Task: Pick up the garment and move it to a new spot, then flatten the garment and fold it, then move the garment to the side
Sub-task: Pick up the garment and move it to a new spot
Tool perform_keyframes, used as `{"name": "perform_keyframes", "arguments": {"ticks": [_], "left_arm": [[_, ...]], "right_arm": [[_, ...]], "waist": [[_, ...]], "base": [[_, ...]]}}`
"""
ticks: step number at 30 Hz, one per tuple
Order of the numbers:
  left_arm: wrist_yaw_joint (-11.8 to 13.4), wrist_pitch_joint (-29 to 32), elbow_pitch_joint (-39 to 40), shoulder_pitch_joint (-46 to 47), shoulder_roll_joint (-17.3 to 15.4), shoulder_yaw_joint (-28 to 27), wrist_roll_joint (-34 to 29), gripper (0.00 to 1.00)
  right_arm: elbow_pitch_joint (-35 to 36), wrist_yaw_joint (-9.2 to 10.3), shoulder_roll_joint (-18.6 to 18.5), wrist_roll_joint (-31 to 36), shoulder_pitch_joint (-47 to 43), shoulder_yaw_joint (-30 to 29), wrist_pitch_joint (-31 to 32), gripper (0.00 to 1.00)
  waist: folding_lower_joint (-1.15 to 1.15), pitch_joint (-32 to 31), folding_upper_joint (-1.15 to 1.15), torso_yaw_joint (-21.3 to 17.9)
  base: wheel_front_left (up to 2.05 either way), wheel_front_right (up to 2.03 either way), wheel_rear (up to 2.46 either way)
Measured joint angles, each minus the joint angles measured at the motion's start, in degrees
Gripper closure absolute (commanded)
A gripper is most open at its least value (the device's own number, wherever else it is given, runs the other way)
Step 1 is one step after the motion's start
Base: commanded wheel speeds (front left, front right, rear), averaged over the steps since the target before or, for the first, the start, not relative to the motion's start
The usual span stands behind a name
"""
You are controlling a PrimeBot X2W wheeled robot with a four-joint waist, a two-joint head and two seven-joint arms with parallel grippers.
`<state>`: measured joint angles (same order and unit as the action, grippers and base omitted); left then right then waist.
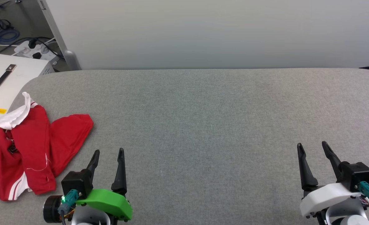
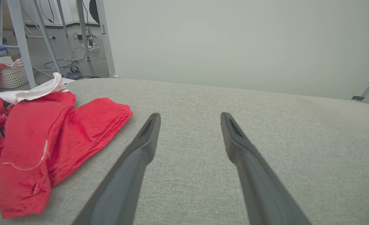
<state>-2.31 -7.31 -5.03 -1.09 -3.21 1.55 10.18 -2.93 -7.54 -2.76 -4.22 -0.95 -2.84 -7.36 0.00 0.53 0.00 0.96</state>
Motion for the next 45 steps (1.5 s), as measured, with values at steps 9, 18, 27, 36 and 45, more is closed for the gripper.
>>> {"name": "perform_keyframes", "arguments": {"ticks": [9, 18, 27, 36, 45], "left_arm": [[-0.03, -1.01, -0.64, 0.02, 0.01, 0.01, 1.25, 0.00], [-0.26, -2.23, -1.62, 0.05, 0.01, 0.32, 2.59, 0.00], [-0.49, -3.30, -2.07, 0.17, 0.01, 0.55, 3.57, 0.00], [-0.57, -4.35, -2.99, 1.63, 0.05, 0.86, 6.13, 0.00], [-0.73, -5.41, -3.80, 1.79, 0.05, 0.23, 6.77, 0.00]], "right_arm": [[-0.36, 0.00, -0.01, -0.10, 0.01, -0.29, -1.08, 0.00], [-0.66, 0.00, -0.01, -0.15, 0.01, -0.64, -2.10, 0.00], [-1.00, 0.00, -0.02, -0.64, 0.01, -0.27, -3.09, 0.00], [-1.49, 0.00, -0.01, -0.92, 0.02, 3.48, -4.33, 0.00], [-2.30, 0.01, 0.01, -1.02, 0.19, 4.76, -5.32, 0.00]], "waist": [[0.00, 0.15, 0.00, 0.13], [0.00, 0.24, 0.00, 0.38], [0.00, 0.50, 0.00, 1.42], [0.00, 0.88, 0.00, 5.42], [0.00, 1.21, 0.00, 11.99]], "base": [[0.00, 0.00, 0.00], [0.00, 0.00, 0.00], [0.00, 0.00, 0.00], [0.00, 0.00, 0.00], [0.00, 0.00, 0.00]]}}
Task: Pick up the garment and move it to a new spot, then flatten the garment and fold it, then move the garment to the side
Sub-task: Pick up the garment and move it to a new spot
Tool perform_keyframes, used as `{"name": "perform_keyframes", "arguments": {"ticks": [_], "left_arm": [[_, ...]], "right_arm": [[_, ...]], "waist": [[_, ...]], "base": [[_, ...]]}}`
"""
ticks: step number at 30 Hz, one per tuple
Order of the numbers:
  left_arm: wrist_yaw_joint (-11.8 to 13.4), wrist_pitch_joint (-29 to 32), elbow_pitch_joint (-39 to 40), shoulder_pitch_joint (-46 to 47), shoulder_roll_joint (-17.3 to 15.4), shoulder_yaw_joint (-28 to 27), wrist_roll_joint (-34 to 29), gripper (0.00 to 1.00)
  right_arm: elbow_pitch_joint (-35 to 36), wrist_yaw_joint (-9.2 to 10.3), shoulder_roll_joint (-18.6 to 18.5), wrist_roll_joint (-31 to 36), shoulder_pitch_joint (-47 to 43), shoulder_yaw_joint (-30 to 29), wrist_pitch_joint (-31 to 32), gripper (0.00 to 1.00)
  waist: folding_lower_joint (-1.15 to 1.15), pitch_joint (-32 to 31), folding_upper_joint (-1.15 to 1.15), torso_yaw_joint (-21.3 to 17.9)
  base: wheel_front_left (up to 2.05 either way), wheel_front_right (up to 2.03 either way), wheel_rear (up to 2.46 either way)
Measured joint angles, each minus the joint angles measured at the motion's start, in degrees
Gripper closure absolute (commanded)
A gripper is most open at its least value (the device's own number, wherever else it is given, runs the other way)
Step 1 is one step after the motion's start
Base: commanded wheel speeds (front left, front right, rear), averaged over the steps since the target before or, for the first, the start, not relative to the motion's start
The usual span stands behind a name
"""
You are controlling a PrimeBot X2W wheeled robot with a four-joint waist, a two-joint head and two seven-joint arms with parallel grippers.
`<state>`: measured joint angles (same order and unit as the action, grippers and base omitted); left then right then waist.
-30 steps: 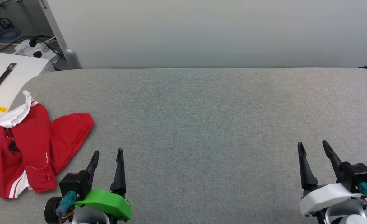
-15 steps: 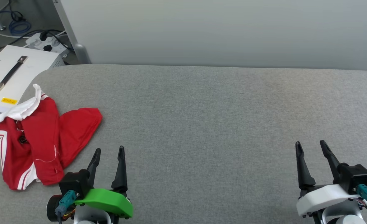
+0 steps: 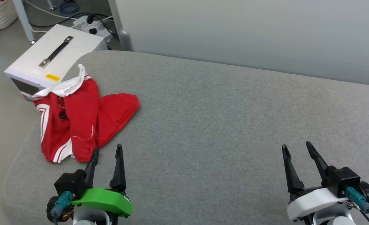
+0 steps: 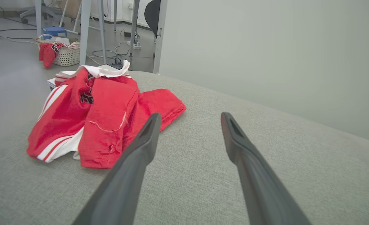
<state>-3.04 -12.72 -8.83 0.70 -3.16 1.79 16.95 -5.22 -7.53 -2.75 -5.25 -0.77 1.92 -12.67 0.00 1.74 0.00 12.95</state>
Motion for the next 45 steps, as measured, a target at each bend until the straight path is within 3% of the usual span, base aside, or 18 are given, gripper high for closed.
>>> {"name": "perform_keyframes", "arguments": {"ticks": [13, 21, 38, 45], "left_arm": [[-1.11, -1.72, -1.45, 0.01, 0.00, 0.29, 0.89, 0.00], [-1.25, -1.93, -1.47, 0.02, 0.00, 1.04, 1.26, 0.00], [-1.08, -1.94, -2.43, 1.36, 0.00, 1.01, 5.10, 0.00], [-2.26, -1.11, -12.04, 8.92, -0.42, 2.48, 5.23, 0.00]], "right_arm": [[-0.92, -0.01, 0.00, -1.07, 0.07, 0.58, -1.71, 0.00], [-1.09, 0.00, 0.02, -1.12, 0.48, 1.40, -1.80, 0.00], [-0.65, 0.00, 0.04, -0.25, 1.64, 0.87, -1.80, 0.00], [0.38, -0.01, 0.08, 2.26, 4.07, 0.69, -1.80, 0.00]], "waist": [[0.00, -0.39, 0.00, 11.19], [0.00, 0.07, 0.00, 15.25], [0.00, 2.77, 0.00, 14.83], [0.00, 6.35, 0.00, 12.54]], "base": [[0.00, 0.00, 0.00], [0.00, 0.00, 0.00], [0.00, 0.00, 0.00], [0.00, 0.00, 0.00]]}}
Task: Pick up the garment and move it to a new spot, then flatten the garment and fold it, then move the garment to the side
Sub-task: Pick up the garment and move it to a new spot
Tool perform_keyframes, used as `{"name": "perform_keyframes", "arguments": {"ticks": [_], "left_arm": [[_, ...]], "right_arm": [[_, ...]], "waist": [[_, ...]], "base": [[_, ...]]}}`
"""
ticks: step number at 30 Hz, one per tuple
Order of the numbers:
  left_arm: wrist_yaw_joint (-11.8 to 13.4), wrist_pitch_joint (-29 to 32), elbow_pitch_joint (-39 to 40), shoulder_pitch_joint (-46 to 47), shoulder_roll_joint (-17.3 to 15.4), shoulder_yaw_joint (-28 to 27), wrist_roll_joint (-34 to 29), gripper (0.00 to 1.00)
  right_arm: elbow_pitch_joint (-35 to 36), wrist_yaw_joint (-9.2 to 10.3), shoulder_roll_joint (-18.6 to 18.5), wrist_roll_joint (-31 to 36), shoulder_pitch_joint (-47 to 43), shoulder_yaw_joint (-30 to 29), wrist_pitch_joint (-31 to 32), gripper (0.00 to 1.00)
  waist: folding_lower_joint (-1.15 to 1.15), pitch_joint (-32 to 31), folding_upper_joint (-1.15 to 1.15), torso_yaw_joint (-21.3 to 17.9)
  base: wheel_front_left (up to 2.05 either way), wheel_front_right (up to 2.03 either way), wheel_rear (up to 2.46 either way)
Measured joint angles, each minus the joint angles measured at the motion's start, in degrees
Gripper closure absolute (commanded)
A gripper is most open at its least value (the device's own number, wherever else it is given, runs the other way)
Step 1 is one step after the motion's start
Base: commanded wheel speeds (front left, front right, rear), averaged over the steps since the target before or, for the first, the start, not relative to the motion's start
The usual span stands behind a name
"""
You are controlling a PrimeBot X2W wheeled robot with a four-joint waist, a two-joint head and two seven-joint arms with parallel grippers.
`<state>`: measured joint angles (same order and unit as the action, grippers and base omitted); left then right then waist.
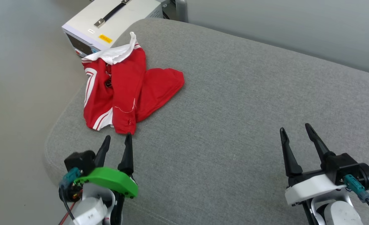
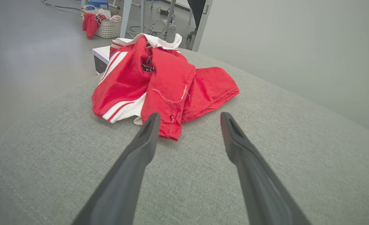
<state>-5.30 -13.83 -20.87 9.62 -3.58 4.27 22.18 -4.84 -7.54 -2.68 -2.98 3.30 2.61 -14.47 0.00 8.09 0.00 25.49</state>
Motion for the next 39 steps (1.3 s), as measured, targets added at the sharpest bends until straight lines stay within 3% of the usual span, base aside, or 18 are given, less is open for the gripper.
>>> {"name": "perform_keyframes", "arguments": {"ticks": [3, 13, 14, 15, 17, 21, 28, 29, 30, 31, 39], "left_arm": [[-0.47, 3.93, -4.22, 5.32, -1.80, -0.23, 0.90, 0.00], [-1.55, 21.65, -12.36, 24.51, -12.81, -1.94, 7.25, 0.00], [-1.59, 24.04, -13.41, 26.07, -14.04, -1.86, 8.23, 0.00], [-1.62, 30.38, -15.95, 29.45, -16.47, -1.55, 11.24, 0.00], [-1.86, 34.63, -17.25, 31.08, -18.07, -0.60, 13.22, 0.00], [-2.01, 39.74, -19.51, 32.57, -20.25, 0.35, 15.39, 0.00], [-2.01, 41.58, -22.73, 32.80, -22.34, 2.60, 15.97, 0.00], [-2.01, 41.54, -22.97, 32.81, -22.74, 2.74, 16.30, 0.28], [-2.01, 41.22, -23.15, 32.79, -23.12, 2.76, 16.71, 0.84], [-2.01, 40.70, -23.30, 32.79, -23.29, 2.79, 17.14, 1.00], [-2.01, 30.34, -22.81, 31.47, -23.23, 5.24, 17.08, 1.00]], "right_arm": [[0.69, 0.00, -0.01, 1.22, 1.05, -0.24, -0.01, 0.00], [3.26, 0.00, -0.14, 3.49, 4.97, -0.31, -0.25, 0.00], [3.39, 0.00, -0.14, 3.75, 5.32, -0.22, -0.25, 0.00], [3.50, 0.01, -0.18, 3.77, 5.94, 0.24, -0.25, 0.00], [3.65, 0.01, -0.18, 3.77, 6.55, 0.85, -0.26, 0.00], [4.00, 0.00, -0.15, 3.74, 7.41, 1.74, -0.25, 0.00], [3.98, 0.00, -0.15, 3.72, 7.68, 1.87, -0.25, 0.00], [3.90, 0.00, -0.14, 3.71, 7.68, 1.81, -0.25, 0.00], [3.87, 0.00, -0.13, 3.70, 7.69, 1.74, -0.25, 0.00], [3.86, 0.00, -0.13, 3.69, 7.69, 1.66, -0.25, 0.00], [3.07, 0.00, -0.12, 3.18, 7.36, 0.76, -0.25, 0.00]], "waist": [[0.00, 1.79, 0.00, -1.35], [0.01, 8.85, 0.00, -7.16], [0.01, 9.58, 0.00, -7.88], [0.01, 11.53, 0.00, -9.81], [0.00, 12.87, 0.00, -11.14], [0.00, 15.33, 0.00, -13.37], [0.00, 18.12, 0.01, -16.55], [0.00, 18.27, 0.01, -16.99], [0.00, 18.31, 0.01, -17.38], [0.00, 18.22, 0.00, -17.66], [0.00, 15.05, 0.00, -17.78]], "base": [[0.00, 0.00, 0.00], [0.00, 0.00, 0.00], [0.00, 0.00, 0.00], [0.00, 0.00, 0.00], [0.00, 0.00, 0.00], [0.00, 0.00, 0.00], [0.00, 0.00, 0.00], [0.00, 0.00, 0.00], [0.00, 0.00, 0.00], [0.00, 0.00, 0.00], [0.00, 0.00, 0.00]]}}
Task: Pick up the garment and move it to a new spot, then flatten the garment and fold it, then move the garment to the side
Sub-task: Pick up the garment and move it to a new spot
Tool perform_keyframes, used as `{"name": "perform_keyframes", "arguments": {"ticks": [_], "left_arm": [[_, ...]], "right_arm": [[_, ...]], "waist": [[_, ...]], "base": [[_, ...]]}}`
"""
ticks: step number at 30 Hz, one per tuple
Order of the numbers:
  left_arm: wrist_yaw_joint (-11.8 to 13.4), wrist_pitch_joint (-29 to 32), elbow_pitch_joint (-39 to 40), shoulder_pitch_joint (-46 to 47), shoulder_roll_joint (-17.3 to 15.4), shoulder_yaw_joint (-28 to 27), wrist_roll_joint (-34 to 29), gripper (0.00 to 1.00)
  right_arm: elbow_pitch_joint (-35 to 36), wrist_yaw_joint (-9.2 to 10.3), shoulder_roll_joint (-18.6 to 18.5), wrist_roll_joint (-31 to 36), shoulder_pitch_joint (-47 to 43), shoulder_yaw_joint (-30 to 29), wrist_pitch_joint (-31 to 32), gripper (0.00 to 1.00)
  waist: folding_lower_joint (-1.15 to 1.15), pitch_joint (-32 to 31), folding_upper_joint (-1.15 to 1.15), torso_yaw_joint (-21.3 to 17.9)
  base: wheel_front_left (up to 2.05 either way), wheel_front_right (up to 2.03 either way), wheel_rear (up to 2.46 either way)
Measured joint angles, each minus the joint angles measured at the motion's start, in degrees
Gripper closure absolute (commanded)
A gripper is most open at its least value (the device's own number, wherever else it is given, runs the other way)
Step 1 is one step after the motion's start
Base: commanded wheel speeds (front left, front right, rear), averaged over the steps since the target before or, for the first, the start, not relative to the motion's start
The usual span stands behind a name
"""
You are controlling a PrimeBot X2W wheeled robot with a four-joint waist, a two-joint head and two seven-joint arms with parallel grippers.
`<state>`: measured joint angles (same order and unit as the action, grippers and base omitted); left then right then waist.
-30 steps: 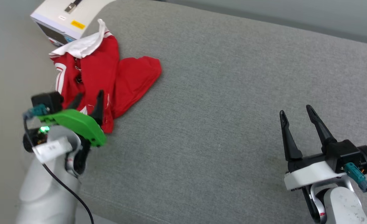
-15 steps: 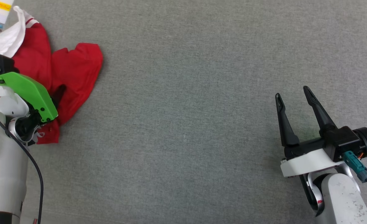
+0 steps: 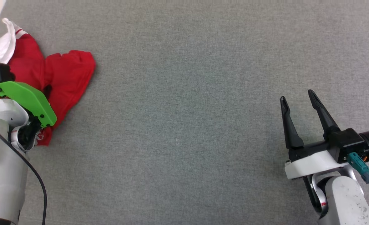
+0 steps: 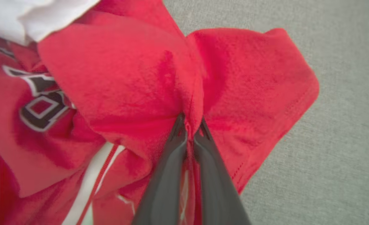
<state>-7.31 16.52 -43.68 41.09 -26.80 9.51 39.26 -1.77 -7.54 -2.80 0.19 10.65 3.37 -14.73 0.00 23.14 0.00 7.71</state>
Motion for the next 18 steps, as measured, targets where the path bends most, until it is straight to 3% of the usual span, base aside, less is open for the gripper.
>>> {"name": "perform_keyframes", "arguments": {"ticks": [6, 18], "left_arm": [[0.00, -6.73, 5.54, -2.95, -1.96, 6.90, -5.67, 1.00], [2.79, -10.67, 16.36, -3.31, -6.60, 11.43, -15.23, 1.00]], "right_arm": [[-1.02, 0.01, 0.00, -2.68, -2.71, -1.37, 0.00, 0.00], [-1.30, 0.00, 0.03, -6.11, -6.70, -2.64, 0.00, 0.00]], "waist": [[0.00, -6.01, 0.00, 0.86], [0.00, -15.78, 0.00, 0.32]], "base": [[0.00, 0.00, 0.00], [0.00, 0.00, 0.00]]}}
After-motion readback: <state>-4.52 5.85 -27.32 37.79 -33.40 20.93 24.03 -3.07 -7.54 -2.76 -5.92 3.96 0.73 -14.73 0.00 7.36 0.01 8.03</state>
